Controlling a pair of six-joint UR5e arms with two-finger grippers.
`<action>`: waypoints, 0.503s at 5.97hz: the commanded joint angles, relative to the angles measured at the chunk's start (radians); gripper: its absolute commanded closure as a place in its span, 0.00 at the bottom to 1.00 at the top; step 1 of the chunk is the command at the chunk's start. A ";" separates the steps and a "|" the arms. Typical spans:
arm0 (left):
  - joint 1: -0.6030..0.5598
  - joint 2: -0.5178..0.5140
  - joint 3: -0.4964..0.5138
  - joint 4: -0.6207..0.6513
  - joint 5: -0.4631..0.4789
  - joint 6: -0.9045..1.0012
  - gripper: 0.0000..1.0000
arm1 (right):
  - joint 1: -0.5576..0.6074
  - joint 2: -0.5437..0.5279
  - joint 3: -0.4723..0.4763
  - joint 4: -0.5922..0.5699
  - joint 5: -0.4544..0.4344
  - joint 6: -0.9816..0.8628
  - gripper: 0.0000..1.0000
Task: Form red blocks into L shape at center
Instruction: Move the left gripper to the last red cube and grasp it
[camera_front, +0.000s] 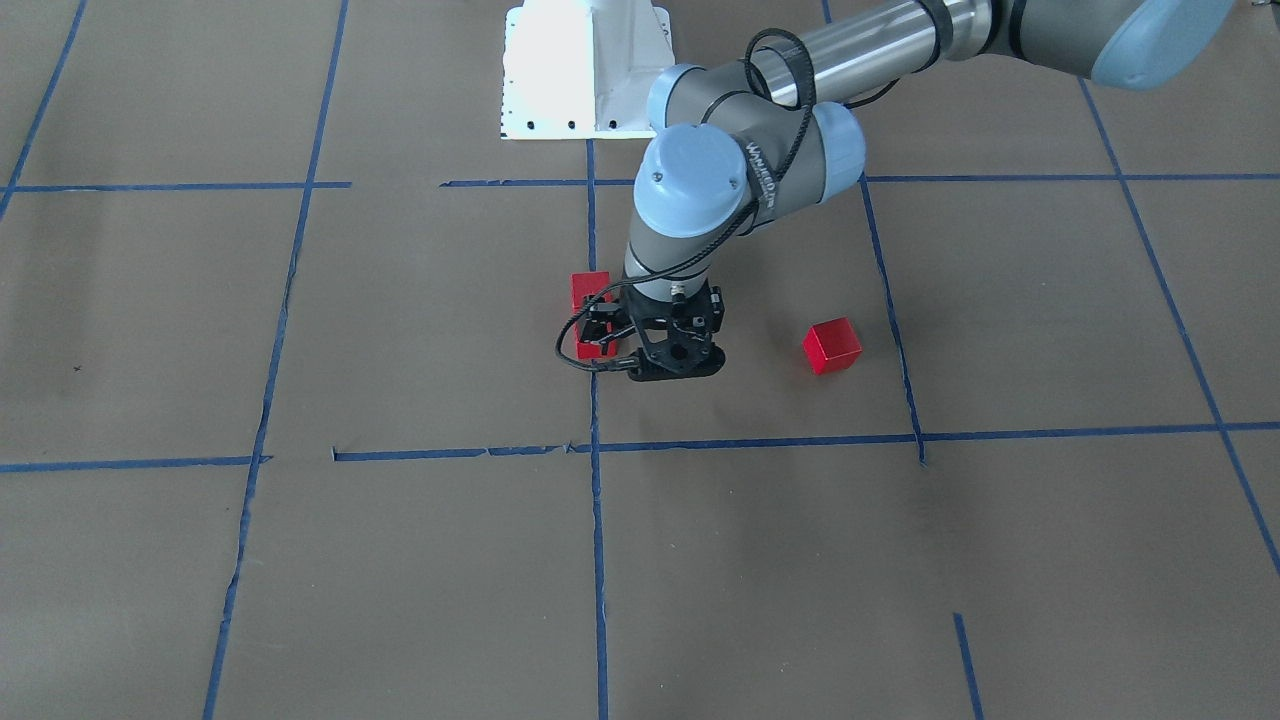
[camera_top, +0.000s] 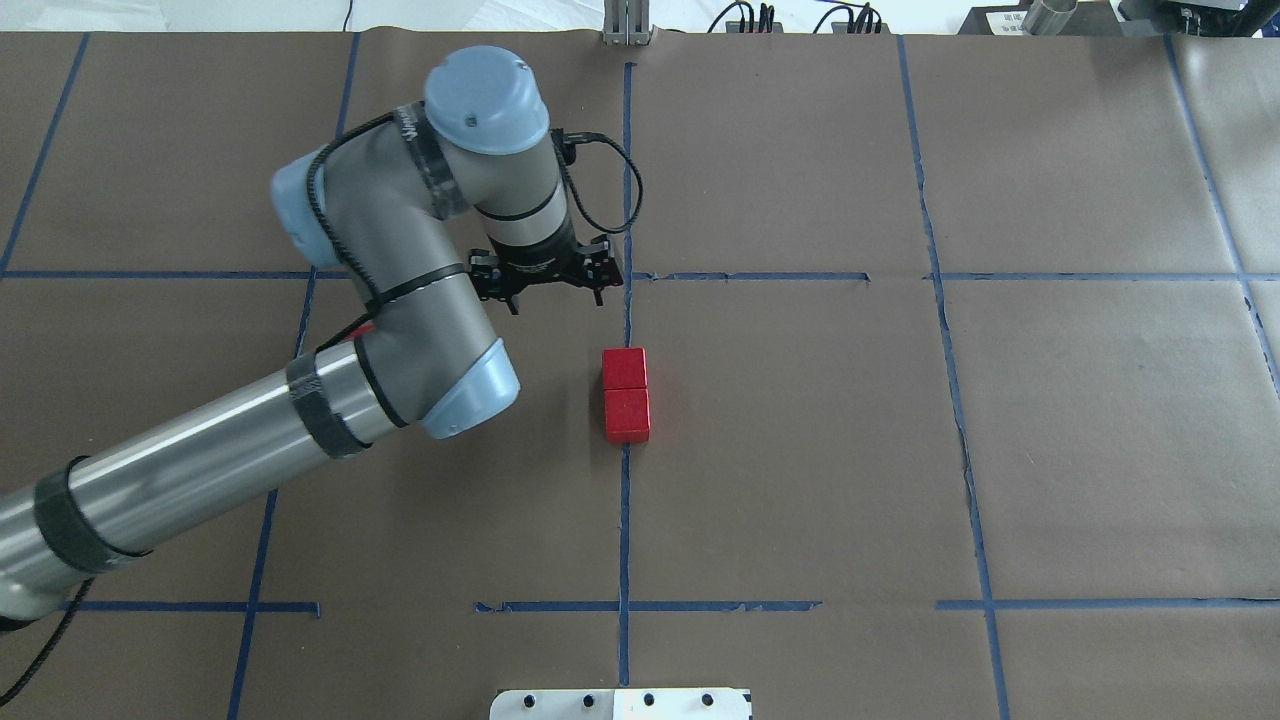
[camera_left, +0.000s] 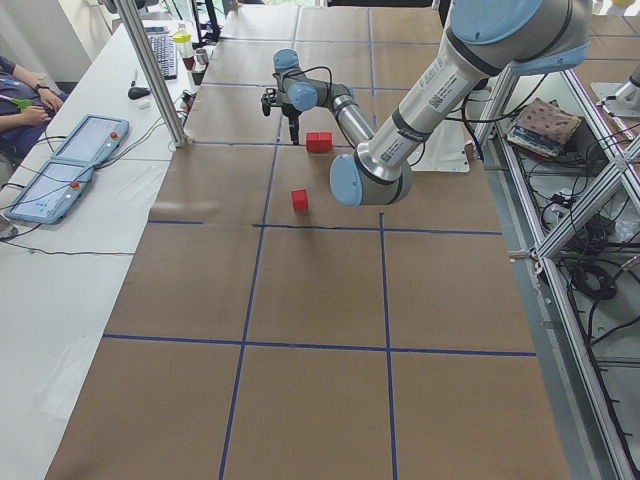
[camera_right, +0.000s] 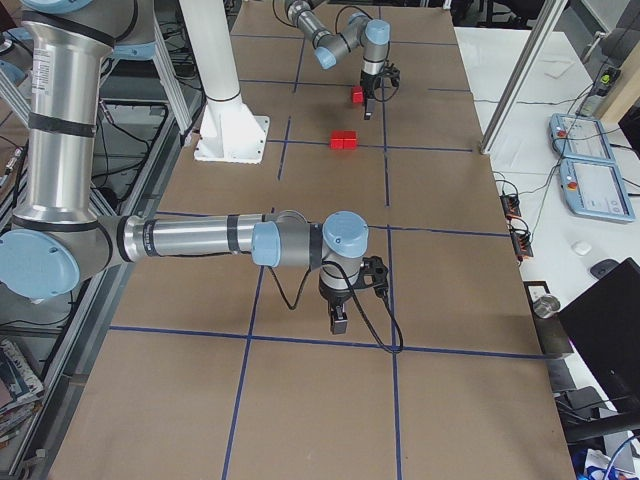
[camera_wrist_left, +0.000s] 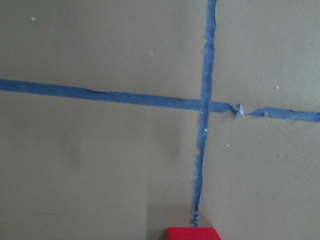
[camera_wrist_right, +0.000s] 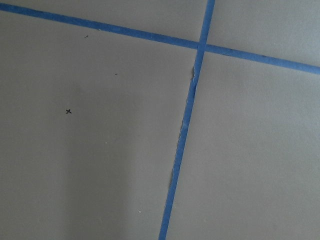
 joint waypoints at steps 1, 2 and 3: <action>-0.070 0.262 -0.250 0.027 -0.008 0.084 0.01 | 0.001 0.000 0.000 0.000 0.000 0.000 0.00; -0.075 0.335 -0.265 0.016 -0.001 0.084 0.02 | -0.001 0.000 0.000 0.000 -0.002 0.000 0.00; -0.073 0.347 -0.247 -0.011 -0.001 0.083 0.02 | 0.001 0.000 0.000 0.000 0.000 0.000 0.00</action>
